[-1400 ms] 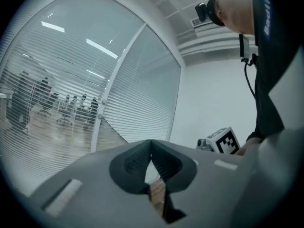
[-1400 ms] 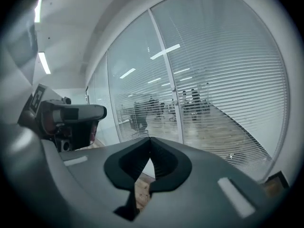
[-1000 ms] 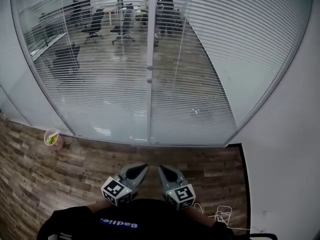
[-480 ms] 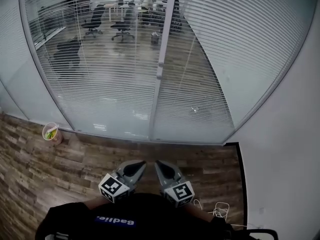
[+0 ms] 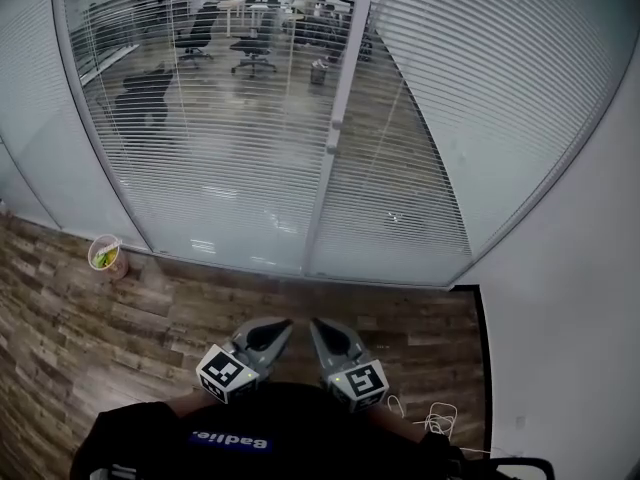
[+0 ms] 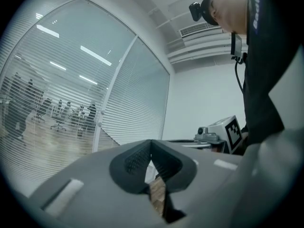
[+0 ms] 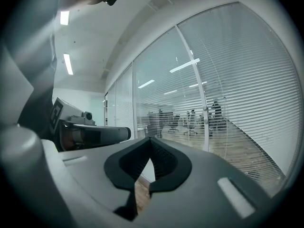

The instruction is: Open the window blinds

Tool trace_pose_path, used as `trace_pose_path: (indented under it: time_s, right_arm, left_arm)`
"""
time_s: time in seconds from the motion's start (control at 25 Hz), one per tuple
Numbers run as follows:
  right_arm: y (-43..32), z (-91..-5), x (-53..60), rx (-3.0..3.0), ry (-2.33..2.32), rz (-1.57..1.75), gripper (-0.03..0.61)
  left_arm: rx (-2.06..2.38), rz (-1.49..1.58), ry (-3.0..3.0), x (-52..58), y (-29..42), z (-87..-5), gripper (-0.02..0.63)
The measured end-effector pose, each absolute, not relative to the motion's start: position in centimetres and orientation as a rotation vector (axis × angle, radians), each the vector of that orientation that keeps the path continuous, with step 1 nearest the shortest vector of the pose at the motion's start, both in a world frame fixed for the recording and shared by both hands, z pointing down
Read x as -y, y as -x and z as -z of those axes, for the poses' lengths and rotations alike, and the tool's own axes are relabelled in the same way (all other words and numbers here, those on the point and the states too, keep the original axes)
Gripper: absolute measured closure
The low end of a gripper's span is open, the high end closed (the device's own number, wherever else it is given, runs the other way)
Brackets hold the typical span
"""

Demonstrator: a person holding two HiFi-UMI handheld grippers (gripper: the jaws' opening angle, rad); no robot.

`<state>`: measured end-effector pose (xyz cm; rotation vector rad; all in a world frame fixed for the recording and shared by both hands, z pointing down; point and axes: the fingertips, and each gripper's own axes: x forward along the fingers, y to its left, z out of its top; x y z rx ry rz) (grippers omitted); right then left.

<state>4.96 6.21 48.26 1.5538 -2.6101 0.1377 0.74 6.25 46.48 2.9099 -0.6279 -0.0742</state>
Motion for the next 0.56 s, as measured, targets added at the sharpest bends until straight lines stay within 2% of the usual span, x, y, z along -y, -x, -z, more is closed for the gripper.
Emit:
trace_pose_path:
  time_s: [0.56]
  right_arm:
    - [-4.53,-48.01,-6.64,2.635,-1.560,-0.209,0.577]
  left_arm:
    - [0.623,0.080,-2.905,-6.79,-0.93,-46.64,0.614]
